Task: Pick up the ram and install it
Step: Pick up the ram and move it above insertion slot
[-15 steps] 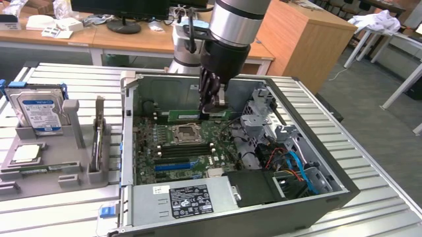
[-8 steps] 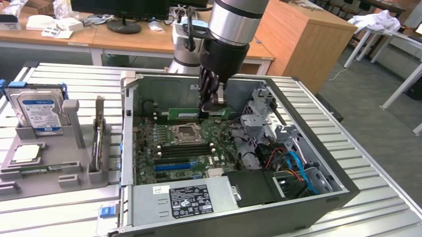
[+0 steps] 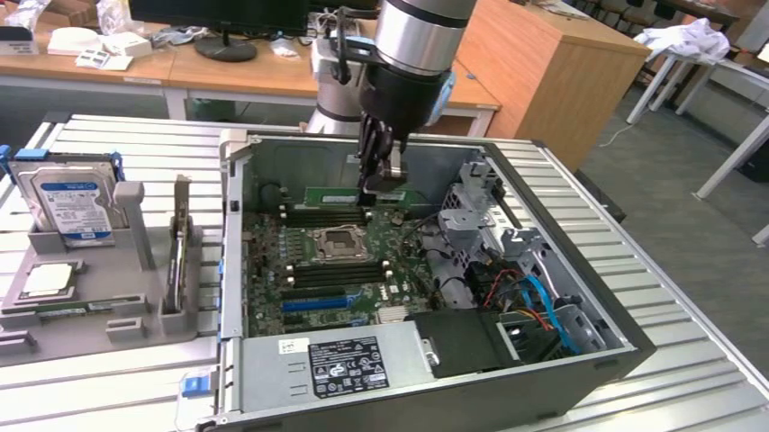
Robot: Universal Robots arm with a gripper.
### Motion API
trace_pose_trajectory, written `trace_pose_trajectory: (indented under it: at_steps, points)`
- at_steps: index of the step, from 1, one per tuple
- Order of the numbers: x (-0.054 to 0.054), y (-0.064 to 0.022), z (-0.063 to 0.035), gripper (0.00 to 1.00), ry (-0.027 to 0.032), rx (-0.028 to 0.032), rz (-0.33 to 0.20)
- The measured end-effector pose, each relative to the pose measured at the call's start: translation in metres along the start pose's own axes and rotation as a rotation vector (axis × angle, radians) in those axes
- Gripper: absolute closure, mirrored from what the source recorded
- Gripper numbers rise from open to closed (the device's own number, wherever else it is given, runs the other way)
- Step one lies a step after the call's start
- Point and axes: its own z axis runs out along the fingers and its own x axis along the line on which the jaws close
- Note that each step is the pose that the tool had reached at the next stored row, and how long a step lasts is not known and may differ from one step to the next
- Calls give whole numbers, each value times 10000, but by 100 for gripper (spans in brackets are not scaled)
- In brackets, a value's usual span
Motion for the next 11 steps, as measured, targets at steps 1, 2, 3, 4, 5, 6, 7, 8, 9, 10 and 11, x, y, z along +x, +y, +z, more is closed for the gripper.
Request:
trace_pose_trajectory:
  at_steps: [1, 2, 3, 4, 5, 6, 7, 8, 9, 10, 11]
  points:
    - [-26, 1, 6, 86, -2, 1, 5]
    - [-53, 1, 11, 86, -1, 1, 11]
    - [-81, 2, 16, 86, -1, 0, 15]
    - [-111, 3, 22, 86, -1, 1, 20]
    - [-138, 4, 28, 86, -2, 1, 25]
    - [-164, 5, 32, 86, -2, 1, 30]
    - [-190, 6, 37, 86, -1, 1, 34]
    - [-213, 7, 40, 86, 0, 0, 37]
    - [-220, 7, 42, 86, 0, 2, 36]
    - [-220, 7, 42, 86, -1, 1, 37]
    - [-220, 7, 42, 86, 0, 2, 36]
